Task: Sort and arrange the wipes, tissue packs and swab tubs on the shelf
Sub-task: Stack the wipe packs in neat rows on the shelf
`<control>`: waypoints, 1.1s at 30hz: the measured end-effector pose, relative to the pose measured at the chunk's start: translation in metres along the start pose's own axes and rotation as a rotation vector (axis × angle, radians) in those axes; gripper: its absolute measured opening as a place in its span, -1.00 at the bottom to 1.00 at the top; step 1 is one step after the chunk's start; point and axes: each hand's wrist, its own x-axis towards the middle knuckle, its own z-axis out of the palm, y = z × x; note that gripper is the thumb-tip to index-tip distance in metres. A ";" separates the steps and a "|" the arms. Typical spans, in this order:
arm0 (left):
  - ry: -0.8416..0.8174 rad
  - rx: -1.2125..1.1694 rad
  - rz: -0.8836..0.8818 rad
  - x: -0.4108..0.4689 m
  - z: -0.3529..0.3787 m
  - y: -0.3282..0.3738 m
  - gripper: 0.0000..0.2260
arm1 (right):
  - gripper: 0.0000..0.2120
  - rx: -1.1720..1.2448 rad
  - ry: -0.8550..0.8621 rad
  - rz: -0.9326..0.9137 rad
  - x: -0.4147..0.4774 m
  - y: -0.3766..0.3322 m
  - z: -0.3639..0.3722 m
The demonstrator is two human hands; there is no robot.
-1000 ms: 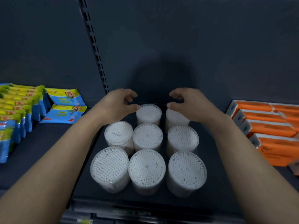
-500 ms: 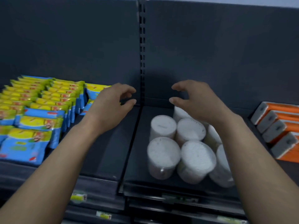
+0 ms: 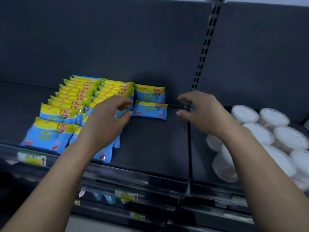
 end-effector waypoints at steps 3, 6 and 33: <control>0.007 0.006 -0.048 -0.009 -0.007 -0.016 -0.77 | -0.56 -0.037 -0.046 -0.074 0.012 -0.017 0.014; 0.015 0.039 -0.122 -0.019 -0.016 -0.033 -0.76 | -0.55 0.000 -0.088 -0.173 0.026 -0.033 0.034; -0.532 0.344 -0.036 -0.024 -0.103 -0.243 -0.38 | -0.35 -0.274 -0.349 -0.016 0.058 -0.203 0.171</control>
